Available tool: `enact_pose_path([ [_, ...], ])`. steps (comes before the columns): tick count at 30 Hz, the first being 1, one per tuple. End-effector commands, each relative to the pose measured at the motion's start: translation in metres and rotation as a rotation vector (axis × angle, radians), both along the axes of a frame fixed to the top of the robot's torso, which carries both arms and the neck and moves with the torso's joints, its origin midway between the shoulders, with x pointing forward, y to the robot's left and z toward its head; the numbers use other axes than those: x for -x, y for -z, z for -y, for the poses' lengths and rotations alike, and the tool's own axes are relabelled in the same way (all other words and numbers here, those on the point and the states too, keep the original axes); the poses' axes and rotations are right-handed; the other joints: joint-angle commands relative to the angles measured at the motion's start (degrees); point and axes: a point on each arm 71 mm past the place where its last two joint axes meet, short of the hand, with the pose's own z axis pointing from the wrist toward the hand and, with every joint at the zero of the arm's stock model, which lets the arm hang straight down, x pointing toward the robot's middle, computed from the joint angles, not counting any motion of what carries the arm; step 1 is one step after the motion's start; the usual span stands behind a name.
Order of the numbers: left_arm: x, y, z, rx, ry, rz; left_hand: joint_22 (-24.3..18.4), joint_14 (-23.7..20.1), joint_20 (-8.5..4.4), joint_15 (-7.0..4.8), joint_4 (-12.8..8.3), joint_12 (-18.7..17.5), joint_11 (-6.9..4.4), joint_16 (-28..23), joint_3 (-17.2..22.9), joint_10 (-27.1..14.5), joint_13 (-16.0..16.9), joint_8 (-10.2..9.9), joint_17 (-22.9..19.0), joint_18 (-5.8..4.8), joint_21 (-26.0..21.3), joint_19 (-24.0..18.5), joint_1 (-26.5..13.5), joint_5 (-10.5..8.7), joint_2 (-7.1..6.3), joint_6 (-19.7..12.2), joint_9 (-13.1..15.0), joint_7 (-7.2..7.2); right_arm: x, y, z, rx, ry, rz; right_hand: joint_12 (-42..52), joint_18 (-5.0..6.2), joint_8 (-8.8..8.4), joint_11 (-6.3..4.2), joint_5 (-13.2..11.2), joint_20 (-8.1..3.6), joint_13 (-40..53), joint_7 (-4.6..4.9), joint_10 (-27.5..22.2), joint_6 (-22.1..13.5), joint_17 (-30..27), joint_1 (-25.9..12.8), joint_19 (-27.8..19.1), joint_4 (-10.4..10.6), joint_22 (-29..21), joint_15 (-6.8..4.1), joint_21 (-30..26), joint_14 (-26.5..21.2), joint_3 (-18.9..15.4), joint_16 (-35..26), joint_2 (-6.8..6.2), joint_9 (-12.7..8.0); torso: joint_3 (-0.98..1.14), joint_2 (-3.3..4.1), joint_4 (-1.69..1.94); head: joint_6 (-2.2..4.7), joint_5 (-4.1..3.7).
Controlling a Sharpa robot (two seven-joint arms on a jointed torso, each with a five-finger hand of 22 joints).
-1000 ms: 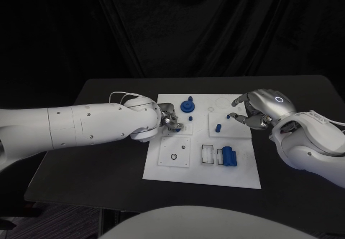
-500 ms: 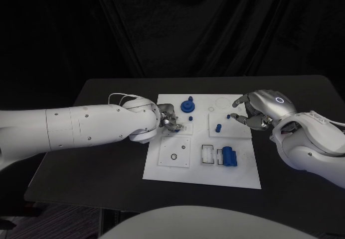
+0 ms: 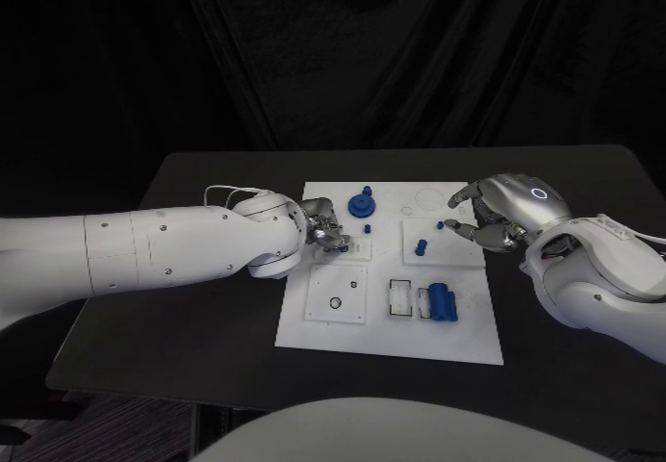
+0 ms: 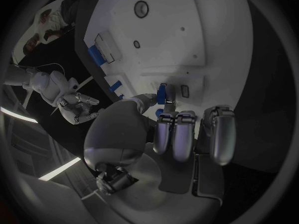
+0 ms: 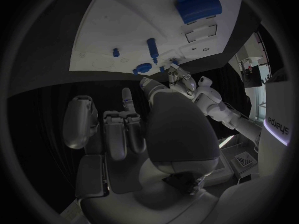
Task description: Assemble the parts on the task board
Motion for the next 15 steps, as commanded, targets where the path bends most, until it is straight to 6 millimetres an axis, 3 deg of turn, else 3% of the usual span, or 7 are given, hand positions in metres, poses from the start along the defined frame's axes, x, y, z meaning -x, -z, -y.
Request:
enact_pose_path([
  [1,-0.0006,-0.0009,0.0018,0.036,-0.003,0.050,12.1,6.0,0.06,-0.07,-2.0,0.2,0.07,0.2,2.2,6.0,15.0,0.0,15.1,0.99,-0.5,1.2,-0.8,-1.73,-0.05,-0.2,0.2,-0.22,0.0003,0.0010,0.0012,-0.001,0.021,-0.008,0.2,1.15,-0.10,0.31,0.2,0.03,15.1,-0.03,6.0,0.3,15.1,0.6,-0.2,0.0,9.4,0.31,-0.2,6.1,0.4,0.1,-0.05,-0.1,0.00,-0.01,-0.05,-0.01,-0.06],
  [9,0.0003,0.0029,0.0011,0.045,-0.010,0.068,12.0,6.0,0.06,-0.07,-1.8,0.2,0.07,0.2,2.0,6.0,15.0,-0.1,15.1,1.00,-0.6,1.2,-0.9,-2.27,-0.05,-0.3,0.2,-0.22,0.0002,0.0015,0.0014,-0.004,0.024,-0.016,0.2,1.15,-0.10,0.31,0.2,0.03,15.1,-0.03,6.0,0.3,15.1,0.6,-0.2,0.0,9.4,0.31,-0.2,6.1,0.4,0.1,-0.05,-0.1,0.02,0.06,0.02,-0.01,-0.21],
  [14,0.0006,0.0060,0.0007,0.041,-0.012,0.063,11.8,6.0,0.09,-0.03,-1.2,0.2,0.15,0.2,1.5,6.0,15.0,-0.7,15.1,1.19,-1.3,0.8,-1.1,-4.15,-0.05,-0.7,0.2,-0.12,0.0004,0.0020,0.0015,-0.004,0.025,-0.019,0.2,1.15,-0.10,0.31,0.2,0.03,15.1,-0.03,6.0,0.3,15.1,0.6,-0.2,0.0,9.4,0.31,-0.2,6.1,0.4,0.1,-0.05,-0.1,0.03,0.06,0.00,-0.01,-0.31],
  [15,0.0007,0.0069,0.0005,0.038,-0.012,0.059,11.7,6.0,0.13,0.02,-0.9,0.2,0.20,0.2,1.3,6.0,15.0,-0.9,15.1,1.23,-1.5,0.6,-1.2,-5.23,-0.04,-0.8,0.1,-0.07,0.0004,0.0021,0.0016,-0.003,0.025,-0.020,0.2,1.17,-0.14,0.34,0.3,0.03,15.1,0.01,6.0,0.4,15.1,0.7,-0.2,0.0,9.3,0.32,-0.3,6.1,0.5,0.1,-0.05,-0.1,0.03,0.06,0.01,-0.01,-0.34],
])
